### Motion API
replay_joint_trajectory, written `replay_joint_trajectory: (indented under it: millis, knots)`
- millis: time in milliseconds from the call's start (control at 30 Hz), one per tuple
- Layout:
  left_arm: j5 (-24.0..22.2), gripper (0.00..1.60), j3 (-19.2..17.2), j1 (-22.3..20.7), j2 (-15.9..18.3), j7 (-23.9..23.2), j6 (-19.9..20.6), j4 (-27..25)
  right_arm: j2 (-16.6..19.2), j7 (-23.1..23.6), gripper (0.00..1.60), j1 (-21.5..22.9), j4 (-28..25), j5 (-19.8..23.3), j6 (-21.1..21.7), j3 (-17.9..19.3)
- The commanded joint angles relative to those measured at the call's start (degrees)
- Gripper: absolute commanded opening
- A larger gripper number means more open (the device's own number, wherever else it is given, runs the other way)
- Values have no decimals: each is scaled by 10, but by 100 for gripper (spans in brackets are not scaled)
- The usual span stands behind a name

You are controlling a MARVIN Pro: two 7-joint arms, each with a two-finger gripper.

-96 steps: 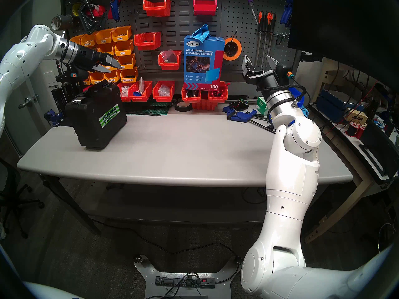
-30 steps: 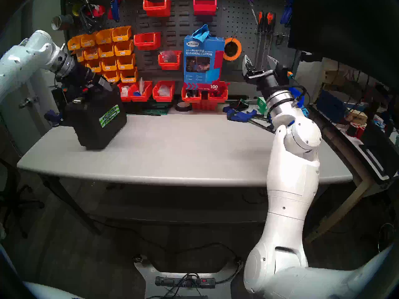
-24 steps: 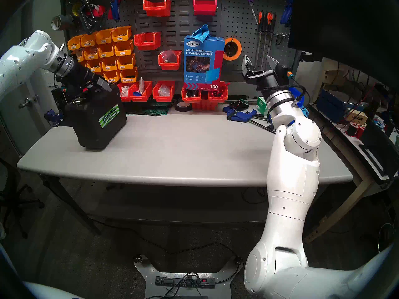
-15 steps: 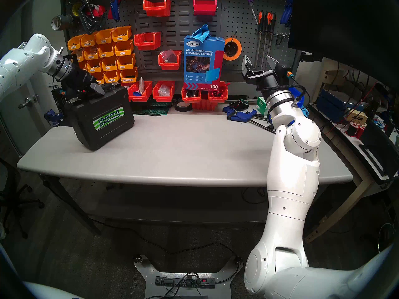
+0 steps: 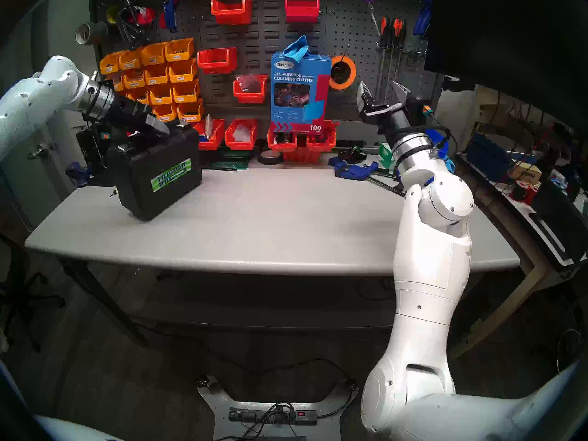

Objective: Open the tool box

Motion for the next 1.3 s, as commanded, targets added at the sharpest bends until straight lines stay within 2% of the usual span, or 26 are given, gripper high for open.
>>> replay_joint_trajectory:
  millis: [0, 567, 867, 1267]
  knots:
    - [-110, 0, -61, 22, -21, 65, 2, 19, 1, 0, 160, 2, -6, 0, -1, 0]
    - [-354, 0, -183, 120, -80, 41, 2, 77, 4, -3, 160, 2, -4, 3, -1, -2]
    - [-458, 0, -239, 180, -114, 29, 2, 115, 6, -4, 160, 2, -3, 5, -2, -3]
    - [-569, 0, -301, 260, -160, 19, 13, 157, 8, -6, 160, 2, -2, 8, -2, -5]
